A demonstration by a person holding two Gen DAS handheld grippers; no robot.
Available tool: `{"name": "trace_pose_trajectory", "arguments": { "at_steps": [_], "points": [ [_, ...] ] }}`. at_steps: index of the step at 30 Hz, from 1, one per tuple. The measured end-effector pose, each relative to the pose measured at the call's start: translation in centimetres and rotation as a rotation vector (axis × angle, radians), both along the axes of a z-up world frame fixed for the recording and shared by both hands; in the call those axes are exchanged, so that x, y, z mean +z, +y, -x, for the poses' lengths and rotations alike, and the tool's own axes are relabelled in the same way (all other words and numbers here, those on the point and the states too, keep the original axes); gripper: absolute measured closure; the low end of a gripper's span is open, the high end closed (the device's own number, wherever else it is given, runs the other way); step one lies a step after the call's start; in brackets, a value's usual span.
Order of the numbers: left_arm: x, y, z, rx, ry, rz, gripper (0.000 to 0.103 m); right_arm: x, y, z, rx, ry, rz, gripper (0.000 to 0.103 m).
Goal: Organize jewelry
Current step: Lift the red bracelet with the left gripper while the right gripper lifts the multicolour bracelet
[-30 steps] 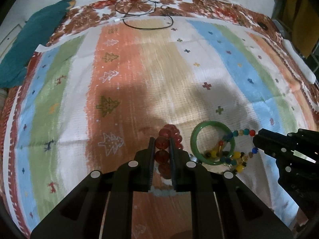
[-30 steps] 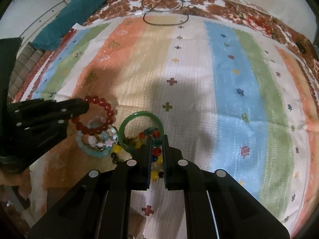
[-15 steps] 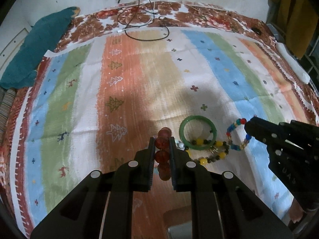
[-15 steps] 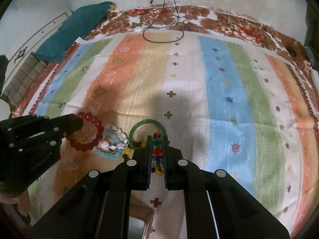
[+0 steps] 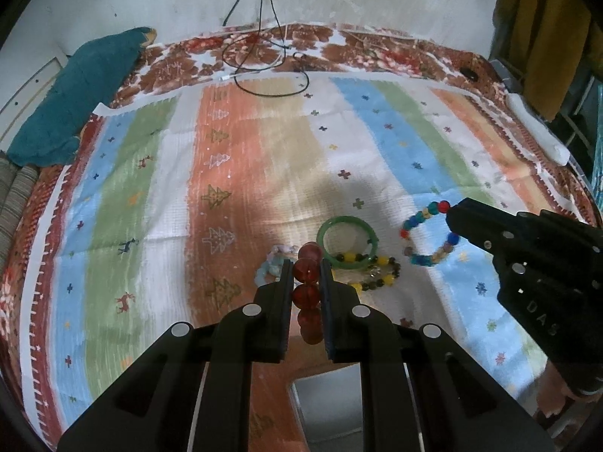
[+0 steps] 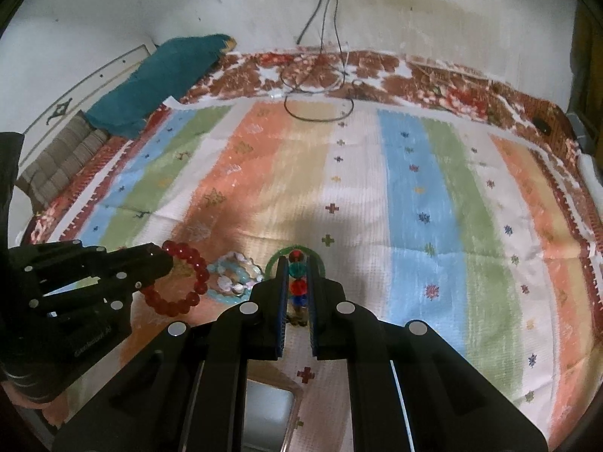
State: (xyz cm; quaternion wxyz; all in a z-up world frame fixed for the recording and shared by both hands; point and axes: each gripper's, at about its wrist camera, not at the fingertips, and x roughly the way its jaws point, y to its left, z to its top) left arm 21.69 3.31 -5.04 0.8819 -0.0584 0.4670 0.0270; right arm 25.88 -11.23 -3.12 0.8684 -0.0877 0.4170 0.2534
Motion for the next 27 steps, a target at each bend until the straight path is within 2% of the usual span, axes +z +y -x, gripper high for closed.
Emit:
{"name": "trace_pose_trajectory", "arguments": {
  "at_steps": [20,27],
  "points": [
    [3.2,-0.6,5.8,0.013,-0.106,0.05,0.09,2.2,-0.2,5.0,0.029,-0.089,-0.027,0.093],
    [3.4,-1.0,7.4,0.011,-0.117,0.049,0.09,2.7,-0.7,6.5,0.021,-0.114,-0.038,0.093]
  ]
}}
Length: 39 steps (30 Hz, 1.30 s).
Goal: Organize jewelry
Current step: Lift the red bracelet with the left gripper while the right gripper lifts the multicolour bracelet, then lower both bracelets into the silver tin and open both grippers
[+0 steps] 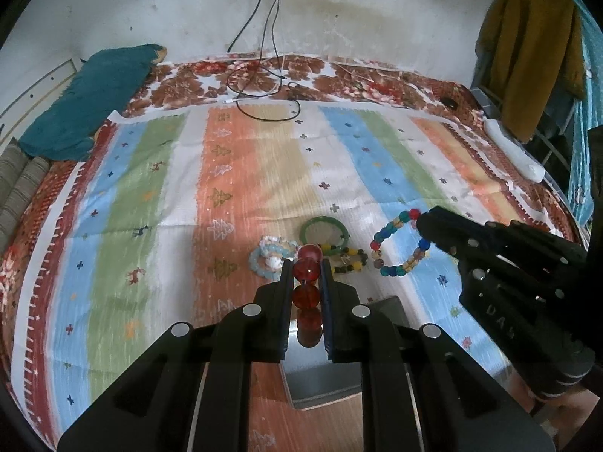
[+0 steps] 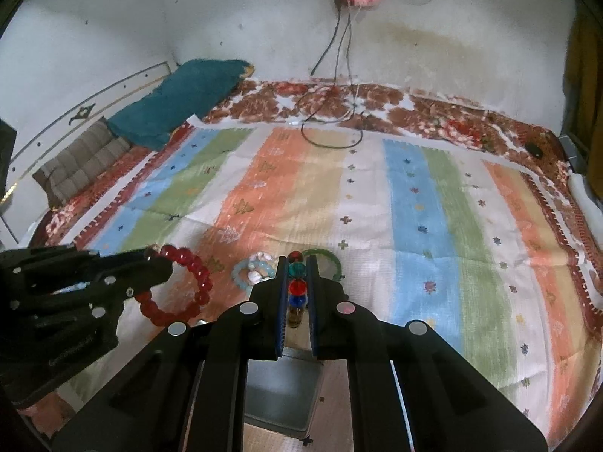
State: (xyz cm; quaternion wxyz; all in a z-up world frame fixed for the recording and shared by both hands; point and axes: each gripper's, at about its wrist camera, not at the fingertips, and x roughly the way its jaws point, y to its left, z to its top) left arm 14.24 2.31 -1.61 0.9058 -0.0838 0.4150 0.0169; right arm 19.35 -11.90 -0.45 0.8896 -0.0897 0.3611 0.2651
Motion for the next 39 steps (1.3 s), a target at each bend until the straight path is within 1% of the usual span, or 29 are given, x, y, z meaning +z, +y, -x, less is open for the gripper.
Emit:
{"name": "trace_pose_trajectory", "arguments": {
  "at_steps": [3,6,13,26,28,30,33,35,39],
  "points": [
    [-0.2,-0.3,0.6,-0.007,0.002,-0.003,0.09,0.0,-0.3,0.7,0.004,0.01,-0.008,0.093],
    [-0.4,-0.5,1.1,-0.011,0.002,0.01,0.09,0.0,-0.6,1.3,0.004,0.008,-0.006,0.093],
    [-0.4,-0.9,2.5,-0.009,-0.004,0.0,0.09,-0.2,-1.4,2.9,0.006,0.019,-0.01,0.093],
    [-0.7,-1.4,3.5,-0.019,0.004,0.001,0.09,-0.9,-1.7,4.0,0.025,0.053,0.0,0.093],
    [-0.9,-1.2,3.3,0.007,0.025,-0.004,0.089,-1.0,-1.8,3.8,0.005,0.058,0.007,0.09],
    [-1.0,-0.8,3.1,0.026,0.029,-0.008,0.085,-1.1,-2.1,3.3,-0.025,0.065,0.009,0.076],
    [-1.0,-0.4,3.0,0.04,0.034,-0.005,0.082,-1.4,-2.5,2.9,-0.051,0.083,0.014,0.072],
    [-1.0,-0.2,3.0,0.048,0.035,-0.01,0.076,-1.7,-2.6,2.6,-0.061,0.093,0.022,0.068],
    [-1.2,0.1,2.8,0.056,0.045,-0.011,0.069,-2.0,-2.6,2.0,-0.067,0.108,0.032,0.061]
  ]
}}
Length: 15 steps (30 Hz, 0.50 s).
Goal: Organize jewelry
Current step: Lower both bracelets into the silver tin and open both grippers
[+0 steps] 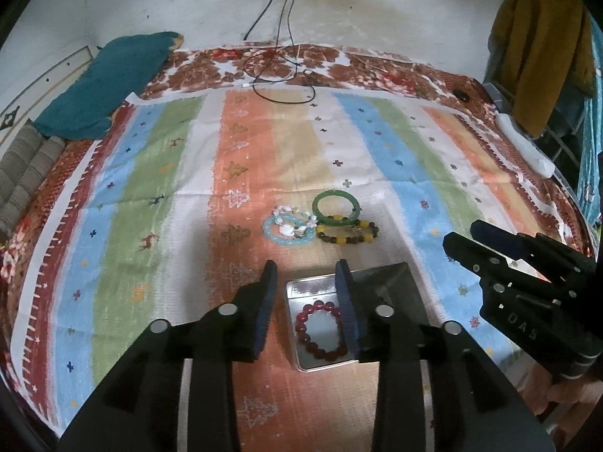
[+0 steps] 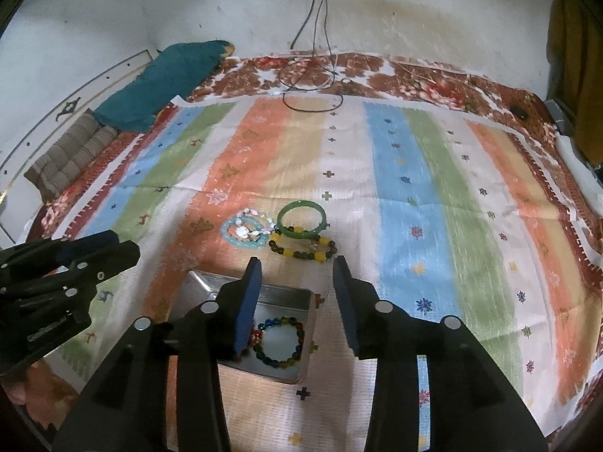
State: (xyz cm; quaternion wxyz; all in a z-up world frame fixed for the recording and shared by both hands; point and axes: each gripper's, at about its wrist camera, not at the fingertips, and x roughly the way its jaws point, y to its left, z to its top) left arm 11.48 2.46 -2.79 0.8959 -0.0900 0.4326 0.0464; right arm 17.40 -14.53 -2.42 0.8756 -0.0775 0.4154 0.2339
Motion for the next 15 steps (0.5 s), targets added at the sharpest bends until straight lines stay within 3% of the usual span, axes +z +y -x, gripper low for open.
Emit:
{"name": "trace_pose_trajectory", "arguments": {
  "at_steps": [8,15],
  "points": [
    [-0.9,2.1,-0.9,0.053,0.034,0.022,0.053,-0.3,-0.2,-1.7,-0.025,0.031,0.001,0.049],
    [-1.6,2.3,-2.4,0.053,0.063,0.001,0.046,-0.7,0.5,-2.8,-0.018,0.037,0.025,0.042]
  ]
}}
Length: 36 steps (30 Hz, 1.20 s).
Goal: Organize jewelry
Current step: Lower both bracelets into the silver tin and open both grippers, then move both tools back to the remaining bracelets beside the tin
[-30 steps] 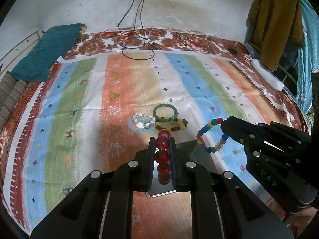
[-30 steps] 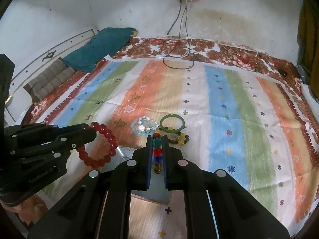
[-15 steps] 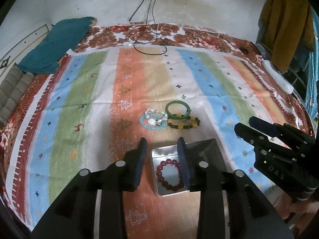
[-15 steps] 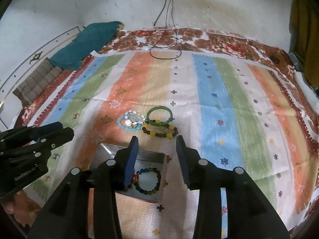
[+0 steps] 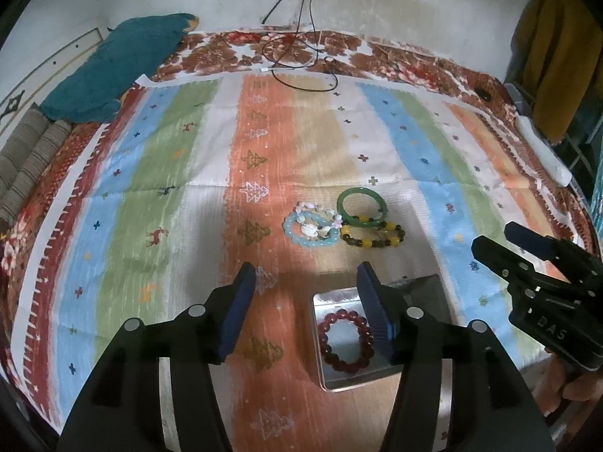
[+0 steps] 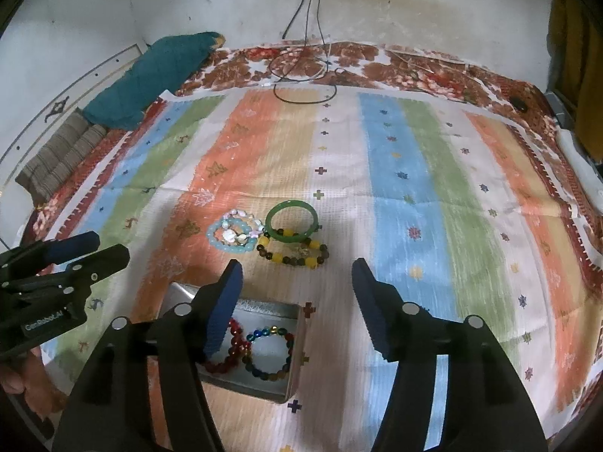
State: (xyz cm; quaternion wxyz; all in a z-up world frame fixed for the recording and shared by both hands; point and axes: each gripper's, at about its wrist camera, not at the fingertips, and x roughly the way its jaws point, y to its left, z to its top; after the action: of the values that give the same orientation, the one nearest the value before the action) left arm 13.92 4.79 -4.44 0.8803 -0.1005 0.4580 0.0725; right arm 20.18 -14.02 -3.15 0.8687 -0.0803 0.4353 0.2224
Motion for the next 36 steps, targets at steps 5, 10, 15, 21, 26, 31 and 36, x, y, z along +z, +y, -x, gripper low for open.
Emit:
{"name": "trace_pose_trajectory", "arguments": {
  "at_steps": [5,10,15,21,26,31,36],
  "points": [
    [-0.7,0.7,-1.8,0.02,0.027,-0.011,0.045,-0.6,0.5,-1.2,0.001,0.022,0.017,0.036],
    [-1.4,1.1,-3.1,0.015,0.051,-0.033,0.045,-1.0,1.0,-2.4,0.006,0.03,0.038,0.036],
    [-1.3,1.4,-4.0,0.011,0.048,-0.037,0.043,-1.9,1.4,-3.6,0.007,0.062,0.055,0.036],
    [-2.1,1.5,-5.2,0.008,0.075,-0.053,0.042,-2.4,1.7,-4.6,0.007,0.074,0.059,0.031],
    [-3.1,1.7,-6.3,0.003,0.1,-0.1,0.041,-2.8,1.9,-5.4,0.004,0.082,0.065,0.031],
    [-3.8,1.9,-7.3,-0.004,0.12,-0.099,0.041,-3.4,2.2,-6.2,0.006,0.09,0.074,0.03],
    [-3.7,1.6,-8.0,-0.023,0.114,-0.1,0.039,-4.0,2.5,-7.2,0.0,0.105,0.084,0.03]
  ]
}}
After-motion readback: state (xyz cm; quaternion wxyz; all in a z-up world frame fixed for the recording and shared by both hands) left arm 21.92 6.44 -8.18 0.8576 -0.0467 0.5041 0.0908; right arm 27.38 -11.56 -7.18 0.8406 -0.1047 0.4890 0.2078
